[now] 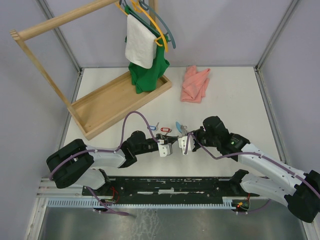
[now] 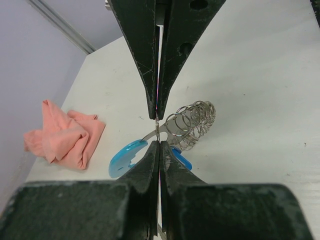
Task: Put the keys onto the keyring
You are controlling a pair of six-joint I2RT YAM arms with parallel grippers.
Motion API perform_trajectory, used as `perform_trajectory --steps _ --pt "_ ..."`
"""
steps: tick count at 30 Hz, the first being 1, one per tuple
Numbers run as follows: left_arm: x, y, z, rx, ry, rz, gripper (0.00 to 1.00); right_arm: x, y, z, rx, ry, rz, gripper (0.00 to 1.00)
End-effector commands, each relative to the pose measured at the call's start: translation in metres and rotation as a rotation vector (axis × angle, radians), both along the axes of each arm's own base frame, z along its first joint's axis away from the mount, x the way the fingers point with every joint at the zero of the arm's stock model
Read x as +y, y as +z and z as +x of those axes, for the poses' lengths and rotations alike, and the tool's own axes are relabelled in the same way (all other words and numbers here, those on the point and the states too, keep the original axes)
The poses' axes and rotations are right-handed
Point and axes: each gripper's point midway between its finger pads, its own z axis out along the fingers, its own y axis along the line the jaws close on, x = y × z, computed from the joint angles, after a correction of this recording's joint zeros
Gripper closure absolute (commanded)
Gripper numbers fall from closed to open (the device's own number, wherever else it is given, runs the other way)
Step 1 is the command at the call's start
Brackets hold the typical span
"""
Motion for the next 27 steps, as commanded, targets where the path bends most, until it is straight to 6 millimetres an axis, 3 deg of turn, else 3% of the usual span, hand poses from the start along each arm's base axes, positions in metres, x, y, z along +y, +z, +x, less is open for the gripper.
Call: perform_trajectory --steps 1,27 --pt "-0.0116 0.0284 -0.0019 -0.01 -0.04 -0.083 0.97 0.0098 0.021 0.0048 -0.05 0.026 0.058 0.99" --pt "-0.0145 0.0298 -0.0005 0.01 -0.029 -0.117 0.97 0.0153 0.0255 -0.0025 -0.024 0.059 0.087 0.99"
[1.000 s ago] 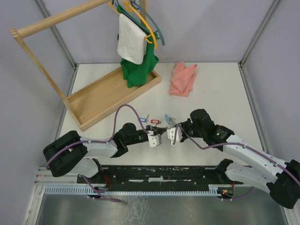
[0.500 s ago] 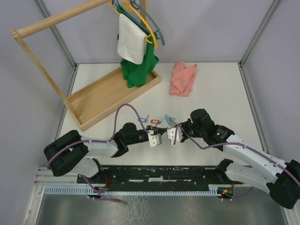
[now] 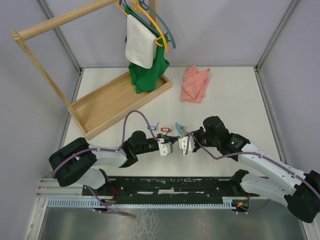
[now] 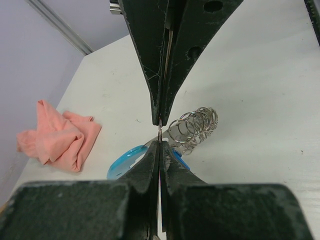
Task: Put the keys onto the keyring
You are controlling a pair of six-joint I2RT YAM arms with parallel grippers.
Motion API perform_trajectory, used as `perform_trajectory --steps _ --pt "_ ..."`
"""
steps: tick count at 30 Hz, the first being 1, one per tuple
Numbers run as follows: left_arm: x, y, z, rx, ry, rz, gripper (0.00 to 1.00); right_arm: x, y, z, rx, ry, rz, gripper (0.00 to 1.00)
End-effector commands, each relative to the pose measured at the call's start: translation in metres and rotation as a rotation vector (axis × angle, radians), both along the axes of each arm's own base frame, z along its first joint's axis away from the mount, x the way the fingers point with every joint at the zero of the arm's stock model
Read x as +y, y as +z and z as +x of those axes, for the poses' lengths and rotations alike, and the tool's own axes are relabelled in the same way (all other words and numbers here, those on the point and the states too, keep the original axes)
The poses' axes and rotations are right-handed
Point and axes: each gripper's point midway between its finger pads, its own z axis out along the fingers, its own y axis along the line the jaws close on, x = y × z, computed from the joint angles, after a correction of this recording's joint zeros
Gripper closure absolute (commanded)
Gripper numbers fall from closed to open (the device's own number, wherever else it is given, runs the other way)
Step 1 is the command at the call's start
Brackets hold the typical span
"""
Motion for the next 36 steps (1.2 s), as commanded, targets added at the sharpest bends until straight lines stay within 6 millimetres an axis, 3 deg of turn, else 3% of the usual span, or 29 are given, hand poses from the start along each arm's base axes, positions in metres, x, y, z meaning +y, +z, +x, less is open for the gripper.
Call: perform_trajectory --steps 1,23,36 --pt "-0.01 0.031 0.0 -0.033 -0.018 -0.096 0.97 0.014 0.027 0.001 -0.042 0.038 0.082 0.99" --pt "-0.013 0.034 -0.004 -0.022 -0.046 -0.096 0.97 0.021 0.017 0.001 -0.062 0.133 -0.035 0.99" --pt "-0.018 0.026 -0.009 0.021 -0.081 -0.07 0.97 0.028 0.016 0.0 -0.106 0.189 -0.107 0.99"
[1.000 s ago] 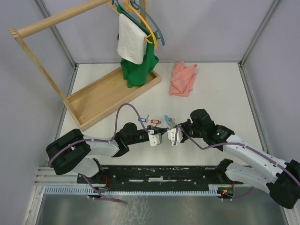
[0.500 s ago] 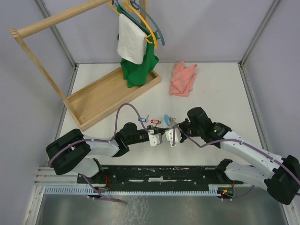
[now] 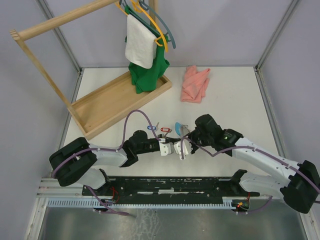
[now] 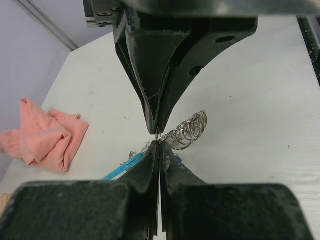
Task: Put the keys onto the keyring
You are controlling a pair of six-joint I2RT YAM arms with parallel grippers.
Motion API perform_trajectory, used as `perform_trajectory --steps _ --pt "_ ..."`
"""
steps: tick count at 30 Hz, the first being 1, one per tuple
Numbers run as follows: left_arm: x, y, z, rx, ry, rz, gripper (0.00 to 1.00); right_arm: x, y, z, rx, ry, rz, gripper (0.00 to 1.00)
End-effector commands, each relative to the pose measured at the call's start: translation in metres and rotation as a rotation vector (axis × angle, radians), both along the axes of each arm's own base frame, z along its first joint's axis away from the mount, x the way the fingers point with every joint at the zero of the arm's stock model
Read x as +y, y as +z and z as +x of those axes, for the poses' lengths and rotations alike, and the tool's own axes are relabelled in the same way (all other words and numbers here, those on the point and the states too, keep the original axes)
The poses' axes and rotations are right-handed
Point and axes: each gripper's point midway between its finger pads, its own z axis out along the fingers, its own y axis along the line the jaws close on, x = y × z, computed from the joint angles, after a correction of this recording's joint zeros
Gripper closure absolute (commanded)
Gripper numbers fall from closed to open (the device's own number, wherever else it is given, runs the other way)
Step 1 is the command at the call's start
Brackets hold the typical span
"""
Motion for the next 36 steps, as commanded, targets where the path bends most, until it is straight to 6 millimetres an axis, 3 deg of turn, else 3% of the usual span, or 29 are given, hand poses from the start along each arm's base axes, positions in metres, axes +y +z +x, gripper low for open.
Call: perform_trajectory --steps 1,16,24,36 --pt "-0.016 0.035 -0.004 -0.001 -0.054 -0.103 0.97 0.023 0.027 0.001 -0.06 0.076 0.063 0.99" --pt "-0.008 0.032 -0.004 0.007 -0.021 -0.106 0.97 0.008 0.027 0.004 -0.069 -0.002 0.055 0.99" --pt "0.0 0.04 -0.005 0.04 -0.002 -0.14 0.79 0.005 0.024 0.001 -0.063 0.004 0.046 0.99" --pt "0.019 0.034 -0.006 0.15 -0.019 -0.153 0.7 0.004 0.024 0.0 -0.066 0.004 0.051 0.99"
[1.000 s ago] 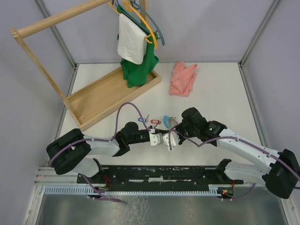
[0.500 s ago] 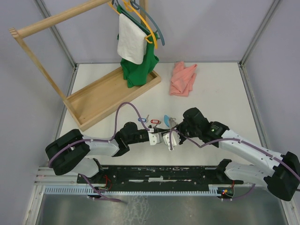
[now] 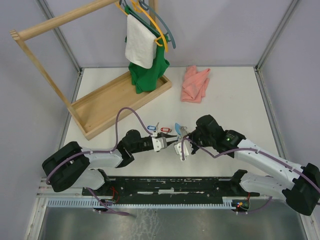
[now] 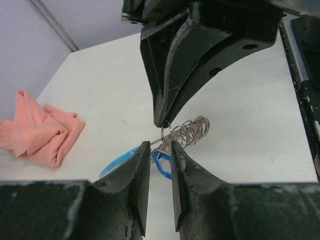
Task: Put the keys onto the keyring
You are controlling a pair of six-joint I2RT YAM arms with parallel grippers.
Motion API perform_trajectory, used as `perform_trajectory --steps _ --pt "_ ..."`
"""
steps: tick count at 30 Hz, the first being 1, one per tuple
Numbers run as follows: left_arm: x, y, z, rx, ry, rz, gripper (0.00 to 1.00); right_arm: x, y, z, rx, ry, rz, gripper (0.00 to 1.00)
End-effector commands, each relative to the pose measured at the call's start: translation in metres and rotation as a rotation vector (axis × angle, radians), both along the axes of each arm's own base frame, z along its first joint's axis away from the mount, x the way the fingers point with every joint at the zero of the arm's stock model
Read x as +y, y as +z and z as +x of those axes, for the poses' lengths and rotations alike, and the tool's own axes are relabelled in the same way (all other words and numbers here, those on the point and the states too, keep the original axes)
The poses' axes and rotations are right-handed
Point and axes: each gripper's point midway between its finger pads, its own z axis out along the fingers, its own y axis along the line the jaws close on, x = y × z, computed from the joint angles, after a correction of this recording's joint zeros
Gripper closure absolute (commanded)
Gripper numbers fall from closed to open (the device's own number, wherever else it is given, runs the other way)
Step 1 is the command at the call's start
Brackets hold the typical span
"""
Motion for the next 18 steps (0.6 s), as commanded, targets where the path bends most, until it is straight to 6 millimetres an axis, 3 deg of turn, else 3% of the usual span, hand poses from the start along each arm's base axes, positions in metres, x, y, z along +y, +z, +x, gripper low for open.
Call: perform_trajectory --steps 1,5,18 --pt "0.009 0.013 -0.003 0.039 -0.03 -0.06 0.69 0.005 0.014 0.001 -0.029 0.009 0.051 0.99" --pt "0.013 0.013 0.002 0.043 -0.058 -0.045 0.67 0.007 0.016 0.0 -0.031 0.019 0.054 0.99" --pt "-0.003 0.009 0.003 0.05 -0.187 0.027 0.65 0.009 0.018 -0.001 -0.025 0.034 0.065 0.99"
